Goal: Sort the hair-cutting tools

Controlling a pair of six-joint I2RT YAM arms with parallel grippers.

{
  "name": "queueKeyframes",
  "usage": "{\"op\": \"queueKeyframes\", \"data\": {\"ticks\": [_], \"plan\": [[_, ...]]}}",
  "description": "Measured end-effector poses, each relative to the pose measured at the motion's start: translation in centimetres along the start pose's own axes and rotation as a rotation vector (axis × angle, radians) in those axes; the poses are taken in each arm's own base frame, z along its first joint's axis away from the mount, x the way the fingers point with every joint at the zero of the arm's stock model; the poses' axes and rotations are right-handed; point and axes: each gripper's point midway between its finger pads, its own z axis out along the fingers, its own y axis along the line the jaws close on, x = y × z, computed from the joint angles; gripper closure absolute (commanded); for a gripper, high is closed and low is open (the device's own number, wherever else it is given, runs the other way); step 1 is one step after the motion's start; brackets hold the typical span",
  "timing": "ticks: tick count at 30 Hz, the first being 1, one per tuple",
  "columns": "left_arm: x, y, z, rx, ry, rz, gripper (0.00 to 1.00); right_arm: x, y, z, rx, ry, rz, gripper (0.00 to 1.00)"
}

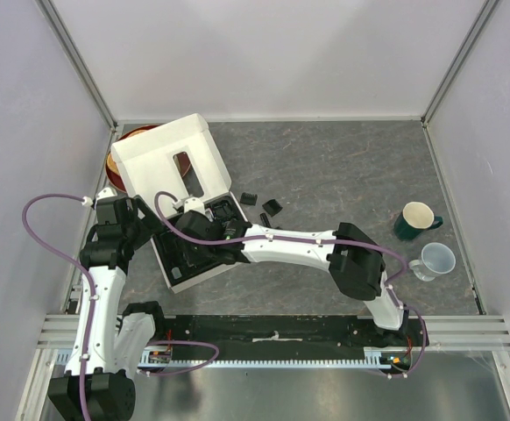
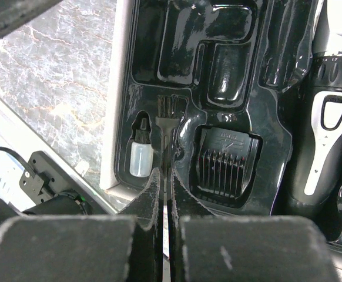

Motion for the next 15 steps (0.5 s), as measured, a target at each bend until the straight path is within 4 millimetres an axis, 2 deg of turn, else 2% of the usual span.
{"op": "queueKeyframes", "data": {"ticks": [6,15], "plan": [[0.2,0.2,0.0,-0.01,0.009,0.001,0.07,0.4,0.0,0.6,0.019,0.002,0.006,1.0],[0.3,0.3,-0.1,-0.011,0.012,0.001,0.07,2.5,0.4,1.9,0.033,0.035,-0.016,1.0]]}}
